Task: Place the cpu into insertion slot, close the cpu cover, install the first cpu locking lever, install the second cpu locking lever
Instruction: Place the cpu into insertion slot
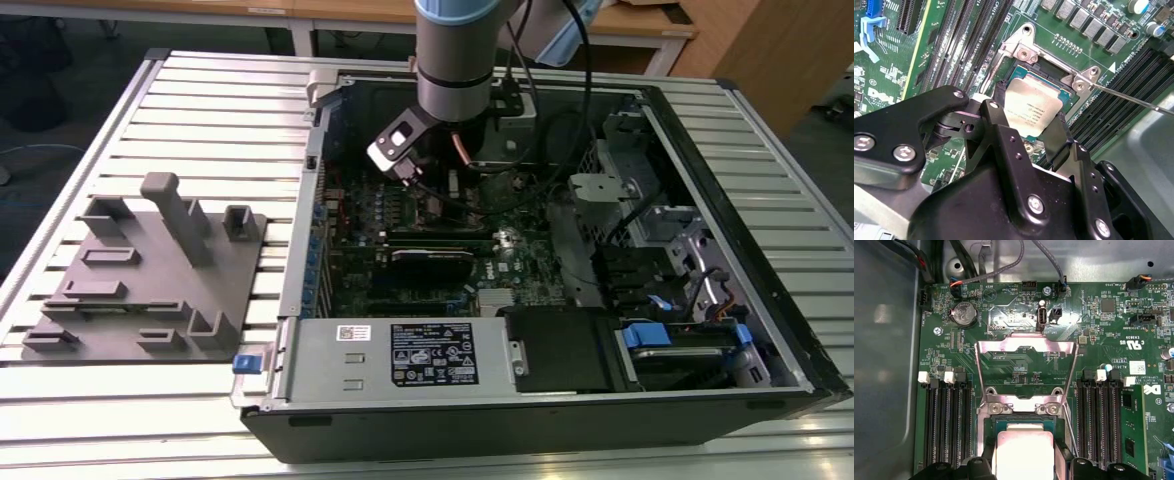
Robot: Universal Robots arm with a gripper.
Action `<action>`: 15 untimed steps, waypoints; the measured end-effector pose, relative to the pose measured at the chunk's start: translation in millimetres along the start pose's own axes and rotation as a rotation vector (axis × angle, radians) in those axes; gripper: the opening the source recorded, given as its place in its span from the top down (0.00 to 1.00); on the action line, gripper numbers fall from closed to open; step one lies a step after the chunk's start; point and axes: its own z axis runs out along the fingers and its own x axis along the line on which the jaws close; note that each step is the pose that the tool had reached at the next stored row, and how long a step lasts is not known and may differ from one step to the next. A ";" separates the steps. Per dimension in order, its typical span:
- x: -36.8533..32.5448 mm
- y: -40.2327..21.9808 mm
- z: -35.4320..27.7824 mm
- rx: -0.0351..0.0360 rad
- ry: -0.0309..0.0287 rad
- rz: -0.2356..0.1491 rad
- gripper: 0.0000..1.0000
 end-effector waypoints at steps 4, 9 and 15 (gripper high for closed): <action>0.0 -0.5 0.1 -0.0001 0.0002 0.000 0.46; 0.0 -0.6 0.0 -0.0001 0.0000 0.002 0.46; 0.1 -0.3 -3.4 0.0000 -0.0001 0.002 0.46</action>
